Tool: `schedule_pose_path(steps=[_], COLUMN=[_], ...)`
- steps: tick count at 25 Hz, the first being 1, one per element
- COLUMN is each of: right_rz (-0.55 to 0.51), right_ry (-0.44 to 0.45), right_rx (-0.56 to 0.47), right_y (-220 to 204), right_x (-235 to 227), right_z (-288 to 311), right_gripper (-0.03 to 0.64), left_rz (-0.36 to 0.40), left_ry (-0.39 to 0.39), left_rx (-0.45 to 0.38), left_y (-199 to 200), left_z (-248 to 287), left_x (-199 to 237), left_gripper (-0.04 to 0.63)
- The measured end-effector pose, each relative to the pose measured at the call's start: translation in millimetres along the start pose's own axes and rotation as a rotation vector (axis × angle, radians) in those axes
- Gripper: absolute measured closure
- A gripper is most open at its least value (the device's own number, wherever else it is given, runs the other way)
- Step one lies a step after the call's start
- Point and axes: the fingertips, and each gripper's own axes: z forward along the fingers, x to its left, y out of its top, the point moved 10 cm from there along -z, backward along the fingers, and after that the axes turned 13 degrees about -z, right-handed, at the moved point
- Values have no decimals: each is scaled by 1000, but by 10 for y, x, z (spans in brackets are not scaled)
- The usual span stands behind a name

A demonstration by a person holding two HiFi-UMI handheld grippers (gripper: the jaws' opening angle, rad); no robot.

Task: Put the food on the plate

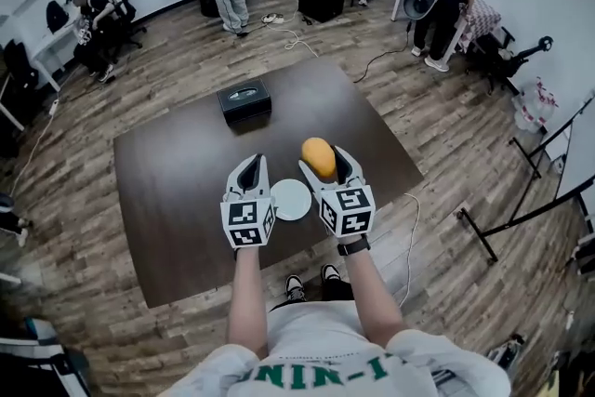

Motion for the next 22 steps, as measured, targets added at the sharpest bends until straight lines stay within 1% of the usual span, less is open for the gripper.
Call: schedule_pose_path(steps=[6,11,15,18,22], right_rz=[-13,-61,-116,-135,-113], right_ry=[110,224,250,281,343], right_rx=[38,96,144,186,261], right_y=[-126,-286,-421,-615,-1004], right_x=[22,54,48,53,60], right_z=[555,950,1166,1324,1503], right_gripper=[281,281,282,282,282], left_rz=[-26,-47,-72,-93,-110], left_ry=[91,165,213,244,280], left_rx=[12,33,48,65,93], left_y=[-60,-147,-231,-358,-519], left_z=[152,257,348,411,463], left_x=[320,459,538,592,621], left_gripper=[584,584,584,584,584])
